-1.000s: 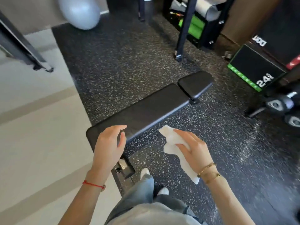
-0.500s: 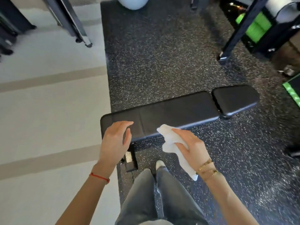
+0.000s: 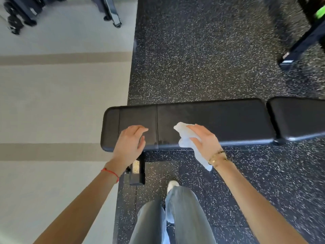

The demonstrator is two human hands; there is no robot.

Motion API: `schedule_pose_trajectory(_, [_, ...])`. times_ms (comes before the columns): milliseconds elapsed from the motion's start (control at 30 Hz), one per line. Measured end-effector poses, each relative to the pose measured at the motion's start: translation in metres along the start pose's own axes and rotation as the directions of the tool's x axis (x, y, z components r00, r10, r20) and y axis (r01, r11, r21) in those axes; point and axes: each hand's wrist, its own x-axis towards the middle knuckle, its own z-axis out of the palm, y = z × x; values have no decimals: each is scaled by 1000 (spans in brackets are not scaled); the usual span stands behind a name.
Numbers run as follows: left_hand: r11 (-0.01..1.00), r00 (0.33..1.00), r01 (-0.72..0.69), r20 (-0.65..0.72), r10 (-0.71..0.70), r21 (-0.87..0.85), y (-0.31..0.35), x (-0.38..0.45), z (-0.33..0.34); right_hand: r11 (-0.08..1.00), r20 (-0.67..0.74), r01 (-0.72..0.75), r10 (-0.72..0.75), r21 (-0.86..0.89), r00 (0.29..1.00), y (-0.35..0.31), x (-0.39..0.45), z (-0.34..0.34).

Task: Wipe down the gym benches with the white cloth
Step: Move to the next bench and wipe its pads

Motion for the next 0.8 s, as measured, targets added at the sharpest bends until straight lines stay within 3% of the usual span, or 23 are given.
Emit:
schedule_pose_trajectory(200, [997,1000,6,-10,-5,77,-47,11,89,995,-18,53,-55,-84,998,72,72,80])
schedule_pose_trajectory(367, [994,998,-9,-66,16,107,-83,19,151,961,-66,232,-244,-149,967,120,82,141])
schedule_pose_trajectory(533, [994,979,-14,-198,36,111,-109,17,188,731,-76,537,-619,-420,782,146,89,177])
schedule_pose_trajectory(800, [981,969,-7,-240,55,193,-143,-4,208,620,-246,387,-694,-683,677,179,93,184])
